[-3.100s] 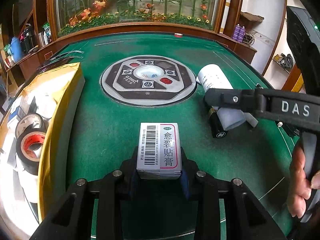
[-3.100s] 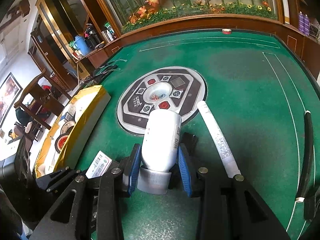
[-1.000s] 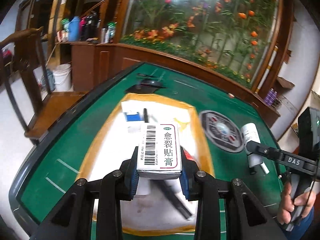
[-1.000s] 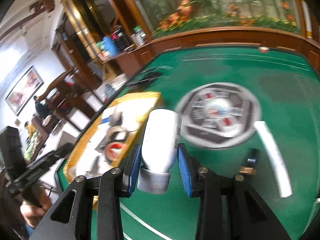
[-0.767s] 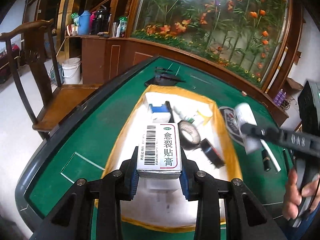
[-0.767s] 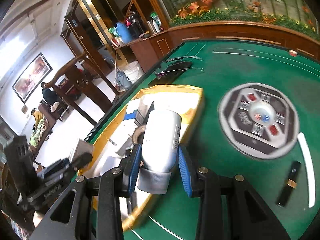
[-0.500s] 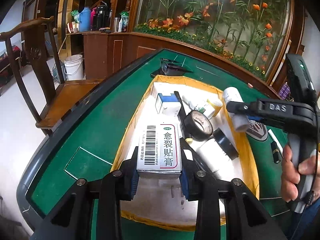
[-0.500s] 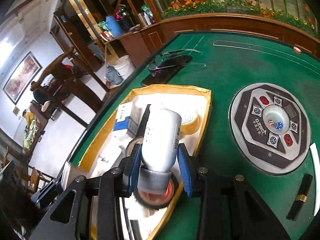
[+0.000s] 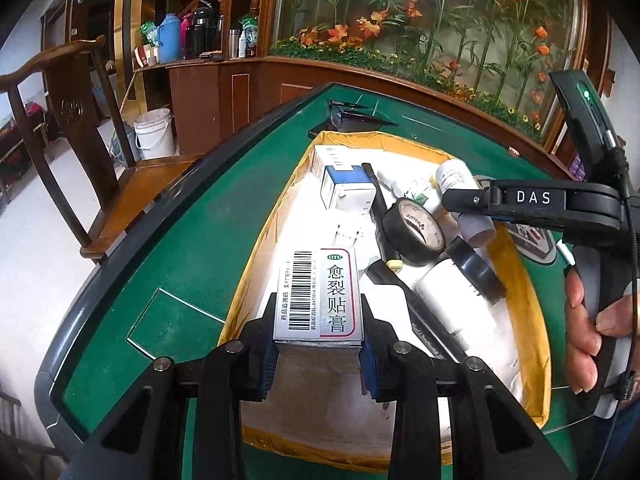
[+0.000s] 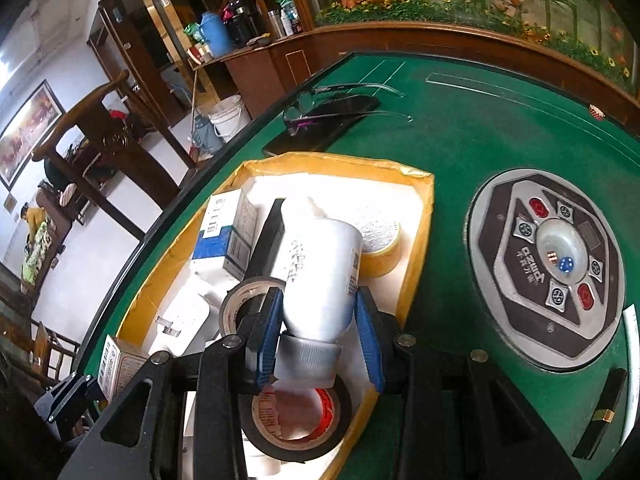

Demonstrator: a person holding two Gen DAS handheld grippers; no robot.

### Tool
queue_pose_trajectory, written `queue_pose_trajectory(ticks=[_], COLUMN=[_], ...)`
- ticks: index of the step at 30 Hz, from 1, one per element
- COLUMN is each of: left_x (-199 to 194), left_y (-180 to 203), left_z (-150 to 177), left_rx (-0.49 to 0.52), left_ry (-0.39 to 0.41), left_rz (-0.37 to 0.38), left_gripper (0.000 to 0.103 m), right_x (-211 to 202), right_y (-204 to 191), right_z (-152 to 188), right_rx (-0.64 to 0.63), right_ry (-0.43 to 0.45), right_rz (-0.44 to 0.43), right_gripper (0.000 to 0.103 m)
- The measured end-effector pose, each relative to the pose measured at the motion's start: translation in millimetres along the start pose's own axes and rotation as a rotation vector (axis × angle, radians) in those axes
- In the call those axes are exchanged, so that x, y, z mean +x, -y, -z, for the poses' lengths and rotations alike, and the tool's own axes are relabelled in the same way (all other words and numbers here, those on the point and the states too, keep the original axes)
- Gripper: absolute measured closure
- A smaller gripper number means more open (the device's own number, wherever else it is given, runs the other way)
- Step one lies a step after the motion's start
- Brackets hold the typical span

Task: Organize rigid objects
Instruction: 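Open the left gripper to drop the box while the right gripper releases the bottle into the tray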

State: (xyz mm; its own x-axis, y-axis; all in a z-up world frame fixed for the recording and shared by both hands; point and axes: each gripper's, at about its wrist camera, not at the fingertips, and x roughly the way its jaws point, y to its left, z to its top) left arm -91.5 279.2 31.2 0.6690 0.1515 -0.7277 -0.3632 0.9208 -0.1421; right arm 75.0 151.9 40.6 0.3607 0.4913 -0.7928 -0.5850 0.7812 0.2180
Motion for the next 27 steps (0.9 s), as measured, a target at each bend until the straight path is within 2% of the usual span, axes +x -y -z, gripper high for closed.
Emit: queue_pose_trajectory(ticks=[5,7,9,18,20,22,27], left_x=[0.9,0.5,0.2,-0.3,-0.4,-0.2,-5.3], left_y=[-0.5,-0.1,1.3,5.0,6.5,7.9,14.3], left_z=[1.5,2.1,2.5,2.2,2.5,2.6,1.5], left_rx=[0.008,0.014,0.023,0.036,0.038,0.038,0.053], left_ry=[-0.003,-0.002,-0.001,-0.002,-0.008,-0.015,0.0], left_rz=[-0.015,-0.02,-0.03,-0.041,-0.042,-0.046,-0.054], left_gripper=[0.067,0.067,0.067,0.067,0.064,0.045,0.04], right_x=[2.3,3.5,6.3,3.6,1.4,-2.8,-12.1], right_y=[-0.2,-7.6,-11.8,-12.0,-10.8,-8.7,-7.1], right_z=[-2.2,-4.0,-5.1,-2.3,-2.2,-1.8,-0.8], right_rx=[0.013,-0.026,-0.048,-0.049,-0.042,-0.032,-0.028], right_ry=[-0.006,-0.001,-0.008,-0.039,-0.038,-0.038,-0.018], right_rz=[0.039,0.123,0.167,0.133,0.122,0.103,0.082], right_gripper=[0.067,0.067,0.067,0.067,0.065,0.058,0.056])
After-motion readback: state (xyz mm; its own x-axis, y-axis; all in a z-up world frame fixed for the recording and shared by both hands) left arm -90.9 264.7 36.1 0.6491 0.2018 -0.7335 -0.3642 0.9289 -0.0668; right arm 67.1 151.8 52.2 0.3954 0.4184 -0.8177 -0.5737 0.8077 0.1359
